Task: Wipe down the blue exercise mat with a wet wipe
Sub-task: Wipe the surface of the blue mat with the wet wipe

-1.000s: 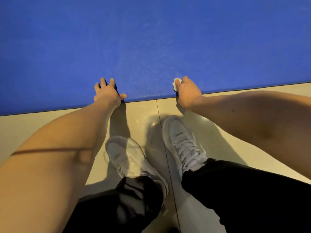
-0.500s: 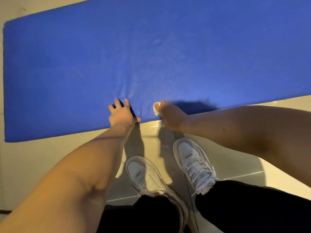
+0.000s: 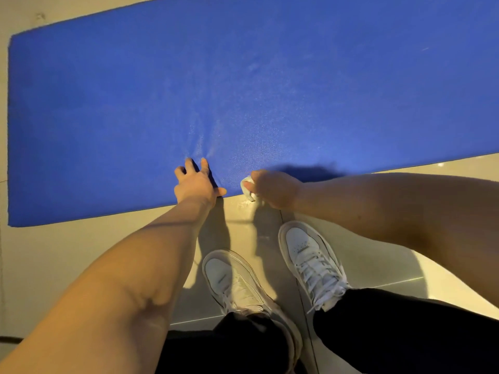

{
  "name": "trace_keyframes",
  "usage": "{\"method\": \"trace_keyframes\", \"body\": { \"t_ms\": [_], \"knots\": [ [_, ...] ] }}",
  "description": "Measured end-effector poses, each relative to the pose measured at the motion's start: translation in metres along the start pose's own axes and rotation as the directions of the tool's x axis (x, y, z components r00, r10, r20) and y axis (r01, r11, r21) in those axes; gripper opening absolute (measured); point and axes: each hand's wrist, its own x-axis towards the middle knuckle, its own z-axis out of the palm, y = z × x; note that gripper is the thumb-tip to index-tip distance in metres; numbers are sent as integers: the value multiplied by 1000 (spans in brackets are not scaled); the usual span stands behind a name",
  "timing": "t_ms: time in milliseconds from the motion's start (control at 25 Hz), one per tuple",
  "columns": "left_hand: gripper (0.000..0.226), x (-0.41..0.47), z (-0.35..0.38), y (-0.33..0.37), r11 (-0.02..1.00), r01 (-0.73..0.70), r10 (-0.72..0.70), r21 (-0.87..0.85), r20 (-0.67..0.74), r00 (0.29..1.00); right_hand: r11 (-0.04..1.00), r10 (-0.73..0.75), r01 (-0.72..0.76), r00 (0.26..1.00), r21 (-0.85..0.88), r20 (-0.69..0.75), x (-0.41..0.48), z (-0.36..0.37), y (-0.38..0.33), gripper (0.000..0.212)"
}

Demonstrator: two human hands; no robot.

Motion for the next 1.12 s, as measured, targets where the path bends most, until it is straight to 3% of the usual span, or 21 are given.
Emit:
{"method": "trace_keyframes", "body": {
  "t_ms": [80, 200, 280, 440, 600, 760, 880, 960, 1040, 1120],
  "knots": [
    [98, -1, 0, -1, 1000, -4, 4, -6, -5, 1000, 997, 16, -16, 1000, 74, -3, -16, -1, 17, 18],
    [98, 0, 3, -2, 1000, 2, -2, 3, -3, 1000, 996, 89, -90, 995, 23, 49, -27, 3, 26, 18],
    [99, 1, 3, -2, 1000, 4, -4, 15, -13, 1000, 972, 166, -171, 985, 159, 41, -20, 6, 15, 14],
    [100, 4, 5, -5, 1000, -4, 4, 23, -25, 1000, 960, 188, -179, 982, 214, -23, 28, 6, -21, 30],
    [98, 0, 7, -4, 1000, -8, 8, -24, -9, 1000, 973, 154, -146, 988, 181, -29, 14, 2, -15, 25],
    [85, -16, 5, 2, 985, 43, -41, -167, 18, 999, 927, 269, -289, 956, 238, 114, -24, -15, 6, 20],
    [66, -40, -4, 14, 987, -54, 43, -154, -74, 996, 852, 371, -362, 927, 378, 50, -27, -39, 12, 30],
    [64, -56, -13, 20, 913, -119, 96, -389, -78, 992, 768, 425, -390, 904, 507, 51, -27, -63, 8, 25],
    [65, -71, -27, 25, 719, -137, 137, -681, -54, 989, 672, 497, -432, 865, 601, 66, -29, -89, 1, 22],
    [58, -92, -44, 29, 513, -121, 181, -850, -31, 983, 602, 543, -426, 839, 675, 46, -31, -109, -9, 18]
  ]
}}
